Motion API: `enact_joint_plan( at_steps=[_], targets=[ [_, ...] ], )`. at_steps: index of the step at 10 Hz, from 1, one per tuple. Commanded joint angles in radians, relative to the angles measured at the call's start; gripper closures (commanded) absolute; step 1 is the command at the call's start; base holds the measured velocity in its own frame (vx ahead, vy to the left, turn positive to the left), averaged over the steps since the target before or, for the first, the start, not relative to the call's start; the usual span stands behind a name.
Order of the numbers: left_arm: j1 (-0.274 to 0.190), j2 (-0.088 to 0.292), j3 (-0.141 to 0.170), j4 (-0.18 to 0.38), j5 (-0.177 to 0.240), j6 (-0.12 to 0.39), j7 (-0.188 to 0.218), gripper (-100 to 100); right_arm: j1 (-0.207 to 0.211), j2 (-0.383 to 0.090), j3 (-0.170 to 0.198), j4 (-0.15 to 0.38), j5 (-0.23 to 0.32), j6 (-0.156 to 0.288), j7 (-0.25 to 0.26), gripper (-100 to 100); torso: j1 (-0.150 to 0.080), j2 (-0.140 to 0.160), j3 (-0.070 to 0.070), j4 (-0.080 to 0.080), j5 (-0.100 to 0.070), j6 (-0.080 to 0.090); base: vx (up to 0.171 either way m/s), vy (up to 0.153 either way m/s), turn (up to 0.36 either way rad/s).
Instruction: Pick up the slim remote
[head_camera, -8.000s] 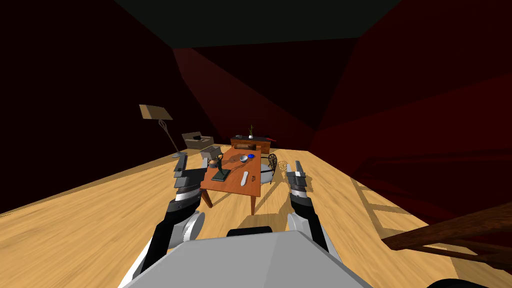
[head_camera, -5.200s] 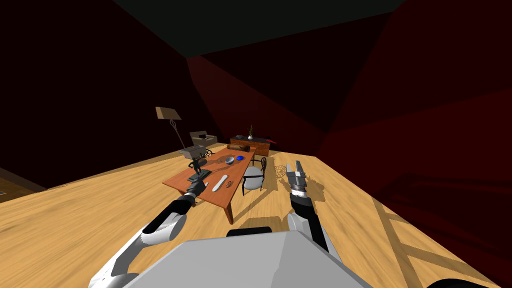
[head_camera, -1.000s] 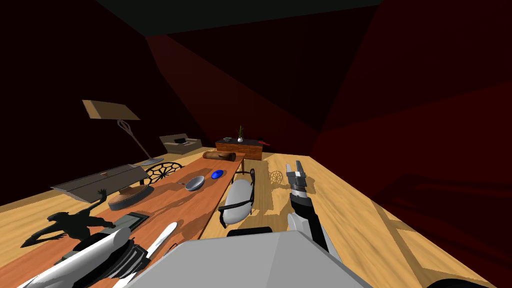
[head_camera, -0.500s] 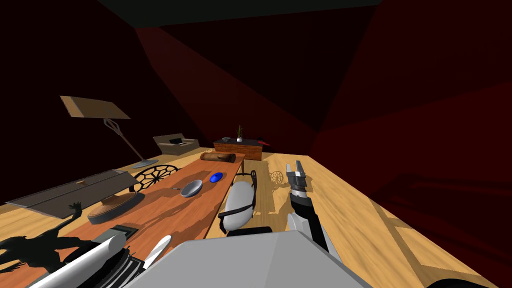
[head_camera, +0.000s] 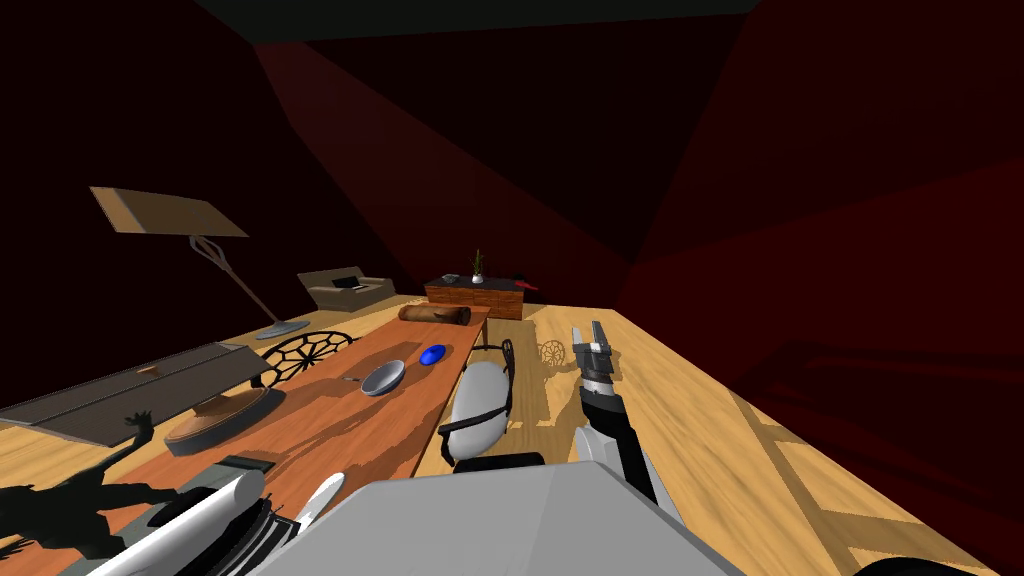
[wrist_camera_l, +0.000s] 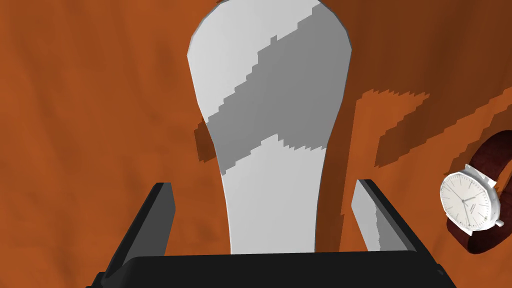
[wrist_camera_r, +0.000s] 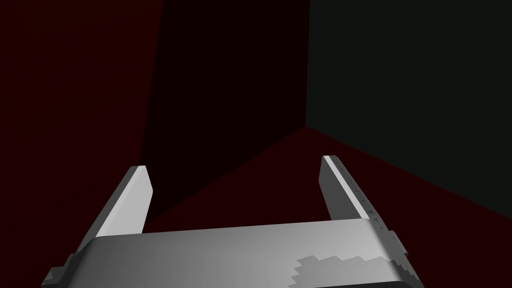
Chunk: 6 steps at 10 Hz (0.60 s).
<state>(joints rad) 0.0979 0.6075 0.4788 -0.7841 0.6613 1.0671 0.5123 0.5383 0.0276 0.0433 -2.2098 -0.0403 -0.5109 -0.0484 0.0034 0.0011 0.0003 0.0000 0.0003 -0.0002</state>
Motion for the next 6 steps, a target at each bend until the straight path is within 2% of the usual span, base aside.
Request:
enact_joint_plan(
  at_steps=[1,2,6],
  targets=[
    [0.0,0.0,0.0,0.0,0.0,0.0,0.0,-100,0.0,0.0,0.0,0.0,0.0,0.0,0.0,0,0.0,0.0,0.0,0.0,0.0,0.0,-0.013,0.021,-0.011],
    [-0.001,0.0,0.0,0.004,0.0,-0.005,-0.001,100,0.0,0.0,0.0,0.0,0.0,0.0,0.0,0,-0.001,-0.001,0.0,0.0,0.0,0.0,0.0,0.0,0.0],
    [-0.001,-0.002,-0.001,0.004,0.0,-0.002,-0.001,100,0.0,0.0,0.0,0.0,0.0,0.0,0.0,0,0.0,-0.002,-0.001,0.0,0.0,0.0,0.0,0.0,0.0]
  ],
)
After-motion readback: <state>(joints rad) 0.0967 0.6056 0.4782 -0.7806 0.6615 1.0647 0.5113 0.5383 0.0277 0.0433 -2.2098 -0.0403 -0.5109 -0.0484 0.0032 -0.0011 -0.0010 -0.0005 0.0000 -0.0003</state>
